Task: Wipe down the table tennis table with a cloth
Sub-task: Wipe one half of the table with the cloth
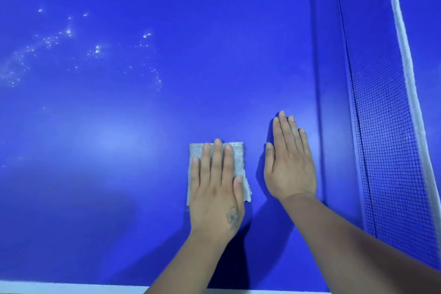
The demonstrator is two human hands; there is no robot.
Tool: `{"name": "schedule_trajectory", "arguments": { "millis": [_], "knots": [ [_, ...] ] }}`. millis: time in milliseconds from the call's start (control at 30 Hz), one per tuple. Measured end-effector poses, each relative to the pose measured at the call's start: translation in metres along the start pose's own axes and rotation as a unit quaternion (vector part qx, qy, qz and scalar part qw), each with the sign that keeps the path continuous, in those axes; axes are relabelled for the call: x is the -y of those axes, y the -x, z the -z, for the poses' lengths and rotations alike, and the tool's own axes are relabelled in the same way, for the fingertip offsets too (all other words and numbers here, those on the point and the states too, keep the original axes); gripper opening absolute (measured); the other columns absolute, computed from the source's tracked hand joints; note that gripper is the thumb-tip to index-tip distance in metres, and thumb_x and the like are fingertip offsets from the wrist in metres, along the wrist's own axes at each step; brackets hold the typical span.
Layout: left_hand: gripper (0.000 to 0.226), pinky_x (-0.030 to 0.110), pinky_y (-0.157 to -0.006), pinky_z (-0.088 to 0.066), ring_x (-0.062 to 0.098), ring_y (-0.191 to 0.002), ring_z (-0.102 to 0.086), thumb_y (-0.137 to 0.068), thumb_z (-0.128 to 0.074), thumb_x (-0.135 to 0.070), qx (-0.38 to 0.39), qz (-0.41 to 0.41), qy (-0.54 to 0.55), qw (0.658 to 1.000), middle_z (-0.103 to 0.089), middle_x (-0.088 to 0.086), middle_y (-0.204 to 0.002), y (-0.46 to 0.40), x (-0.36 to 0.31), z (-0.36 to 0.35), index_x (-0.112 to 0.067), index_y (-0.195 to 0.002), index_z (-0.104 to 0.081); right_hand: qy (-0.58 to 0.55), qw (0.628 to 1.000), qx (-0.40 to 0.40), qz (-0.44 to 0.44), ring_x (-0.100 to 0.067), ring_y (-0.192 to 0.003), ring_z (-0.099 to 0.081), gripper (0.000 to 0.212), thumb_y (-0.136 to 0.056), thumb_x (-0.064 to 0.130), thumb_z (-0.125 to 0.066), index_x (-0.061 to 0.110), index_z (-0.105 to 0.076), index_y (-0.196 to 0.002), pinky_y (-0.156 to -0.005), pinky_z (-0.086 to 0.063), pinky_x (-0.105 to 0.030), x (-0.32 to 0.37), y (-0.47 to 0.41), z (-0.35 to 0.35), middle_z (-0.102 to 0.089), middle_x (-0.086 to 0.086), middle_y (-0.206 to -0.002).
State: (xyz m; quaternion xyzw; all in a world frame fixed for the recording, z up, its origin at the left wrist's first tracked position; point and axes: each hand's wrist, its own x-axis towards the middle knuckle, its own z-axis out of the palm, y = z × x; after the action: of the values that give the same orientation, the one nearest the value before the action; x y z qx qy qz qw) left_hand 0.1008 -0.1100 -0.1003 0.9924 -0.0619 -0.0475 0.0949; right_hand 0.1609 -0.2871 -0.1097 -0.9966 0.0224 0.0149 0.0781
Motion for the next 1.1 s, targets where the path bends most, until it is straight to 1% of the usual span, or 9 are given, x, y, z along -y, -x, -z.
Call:
{"name": "schedule_trajectory", "arguments": {
  "millis": [267, 333, 433, 567, 700, 833, 900, 1000, 1100],
  "knots": [
    [0.064, 0.049, -0.134, -0.005, 0.025, -0.167, 0.002, -0.114, -0.017, -0.041, -0.013, -0.102, 0.000, 0.995, -0.006, 0.005, -0.181, -0.130, -0.035, -0.002, -0.015, -0.173, -0.011, -0.018, 0.999, -0.025, -0.013, -0.022, -0.165, -0.011, 0.061, -0.109, 0.022, -0.026, 0.003, -0.022, -0.167, -0.134, -0.011, -0.043, -0.001, -0.001, -0.005, -0.016, -0.009, -0.177],
    [0.064, 0.048, -0.135, -0.005, 0.026, -0.167, -0.005, -0.114, -0.018, -0.041, -0.023, -0.092, 0.001, 0.995, -0.012, 0.005, -0.180, -0.158, -0.022, 0.000, -0.015, -0.172, -0.016, -0.018, 0.999, -0.029, -0.008, -0.023, -0.165, -0.011, 0.061, -0.108, 0.019, -0.030, 0.002, -0.023, -0.167, -0.134, -0.010, -0.043, -0.002, 0.000, -0.005, -0.016, -0.009, -0.177],
    [0.064, 0.047, -0.135, -0.005, 0.027, -0.166, -0.012, -0.113, -0.023, -0.041, -0.041, -0.042, 0.023, 0.998, -0.019, 0.005, -0.179, -0.177, 0.010, 0.006, -0.016, -0.171, -0.023, -0.017, 1.000, -0.023, -0.008, -0.022, -0.165, -0.010, 0.062, -0.108, 0.020, -0.031, 0.003, -0.023, -0.167, -0.134, -0.011, -0.044, -0.003, -0.001, -0.003, -0.015, -0.008, -0.177],
    [0.065, 0.050, -0.135, -0.009, 0.027, -0.167, -0.009, -0.112, -0.020, -0.043, -0.040, 0.044, 0.023, 0.998, -0.015, 0.007, -0.180, -0.148, 0.056, 0.012, -0.016, -0.171, -0.021, -0.013, 1.000, -0.006, -0.011, -0.021, -0.165, -0.007, 0.062, -0.110, 0.026, -0.025, 0.004, -0.022, -0.167, -0.134, -0.013, -0.046, -0.001, -0.001, -0.001, -0.012, -0.006, -0.178],
    [0.063, 0.053, -0.135, -0.009, 0.026, -0.167, -0.001, -0.115, -0.018, -0.040, -0.031, 0.098, 0.016, 0.995, -0.009, 0.009, -0.180, -0.064, 0.069, 0.018, -0.012, -0.172, -0.015, -0.010, 1.000, 0.002, -0.014, -0.021, -0.166, -0.004, 0.062, -0.111, 0.029, -0.022, 0.005, -0.020, -0.168, -0.134, -0.013, -0.046, -0.001, -0.001, 0.000, -0.009, -0.005, -0.179],
    [0.064, 0.058, -0.133, -0.015, 0.030, -0.167, -0.003, -0.114, -0.028, -0.034, -0.005, 0.077, -0.001, 0.997, -0.009, 0.012, -0.180, 0.027, 0.045, 0.013, -0.008, -0.171, -0.016, -0.003, 1.000, 0.012, -0.014, -0.020, -0.166, -0.001, 0.062, -0.111, 0.030, -0.020, 0.005, -0.018, -0.168, -0.134, -0.011, -0.045, 0.000, 0.000, 0.002, -0.007, -0.006, -0.179],
    [0.065, 0.059, -0.133, -0.017, 0.031, -0.167, -0.004, -0.113, -0.029, -0.035, 0.005, 0.071, 0.002, 0.997, -0.009, 0.013, -0.180, 0.049, 0.026, 0.008, -0.007, -0.170, -0.017, -0.003, 1.000, 0.012, -0.014, -0.020, -0.166, -0.002, 0.062, -0.111, 0.030, -0.020, 0.005, -0.018, -0.168, -0.134, -0.011, -0.045, 0.001, 0.000, 0.003, -0.007, -0.006, -0.179],
    [0.065, 0.057, -0.134, -0.014, 0.030, -0.167, 0.000, -0.113, -0.028, -0.037, 0.003, 0.073, 0.001, 0.997, -0.005, 0.011, -0.180, 0.037, 0.003, 0.004, -0.009, -0.171, -0.014, -0.002, 1.000, 0.009, -0.015, -0.021, -0.166, -0.004, 0.063, -0.110, 0.030, -0.019, 0.005, -0.021, -0.168, -0.134, -0.011, -0.045, 0.002, 0.000, 0.004, -0.010, -0.006, -0.179],
    [0.065, 0.053, -0.134, -0.010, 0.027, -0.167, 0.002, -0.115, -0.028, -0.038, -0.016, 0.043, 0.009, 0.999, -0.005, 0.008, -0.181, 0.000, -0.012, -0.001, -0.012, -0.172, -0.012, -0.008, 1.000, 0.000, -0.015, -0.022, -0.165, -0.007, 0.063, -0.109, 0.030, -0.019, 0.004, -0.023, -0.167, -0.134, -0.011, -0.045, 0.003, 0.000, 0.005, -0.013, -0.007, -0.178]
  ]
}}
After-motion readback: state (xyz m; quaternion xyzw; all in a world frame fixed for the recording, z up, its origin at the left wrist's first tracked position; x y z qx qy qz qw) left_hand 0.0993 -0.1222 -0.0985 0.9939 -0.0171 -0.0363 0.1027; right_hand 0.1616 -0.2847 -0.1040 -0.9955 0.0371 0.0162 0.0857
